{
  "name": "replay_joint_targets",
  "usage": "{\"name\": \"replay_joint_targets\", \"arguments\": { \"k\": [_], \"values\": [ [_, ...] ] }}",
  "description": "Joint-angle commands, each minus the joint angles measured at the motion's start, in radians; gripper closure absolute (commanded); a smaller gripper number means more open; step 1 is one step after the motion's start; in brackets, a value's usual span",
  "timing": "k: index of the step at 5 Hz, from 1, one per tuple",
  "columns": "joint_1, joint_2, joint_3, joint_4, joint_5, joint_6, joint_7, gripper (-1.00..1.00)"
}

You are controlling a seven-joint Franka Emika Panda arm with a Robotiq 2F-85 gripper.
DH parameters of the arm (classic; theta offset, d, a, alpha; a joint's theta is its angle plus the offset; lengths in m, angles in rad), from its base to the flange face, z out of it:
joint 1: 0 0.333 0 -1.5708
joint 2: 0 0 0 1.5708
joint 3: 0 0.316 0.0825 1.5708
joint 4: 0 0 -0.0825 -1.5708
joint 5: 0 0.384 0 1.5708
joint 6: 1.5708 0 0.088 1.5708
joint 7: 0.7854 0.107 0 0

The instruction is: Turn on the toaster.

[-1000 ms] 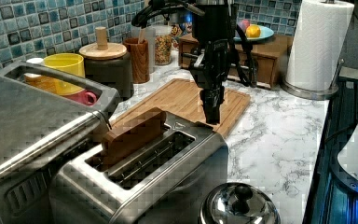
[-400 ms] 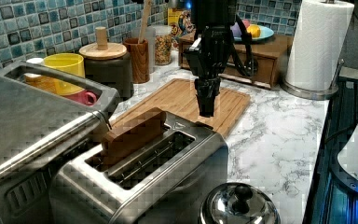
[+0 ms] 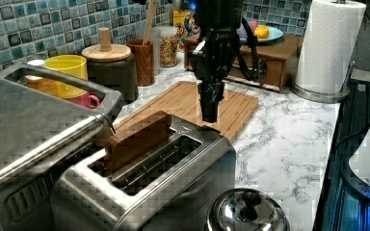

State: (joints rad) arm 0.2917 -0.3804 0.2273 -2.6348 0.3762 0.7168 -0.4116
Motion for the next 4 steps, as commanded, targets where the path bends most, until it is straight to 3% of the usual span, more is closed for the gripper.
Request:
{"name": "replay_joint_targets", "arguments": {
  "k": [1,2,4],
  "values": [
    [0.002,0.101,0.053,0.069,-0.038,0.014,0.072,1.0],
    [-0.019,0.094,0.065,0.026,-0.014,0.036,0.09,1.0],
    [0.031,0.063,0.077,-0.133,0.112,0.022,0.002,1.0]
  ]
}}
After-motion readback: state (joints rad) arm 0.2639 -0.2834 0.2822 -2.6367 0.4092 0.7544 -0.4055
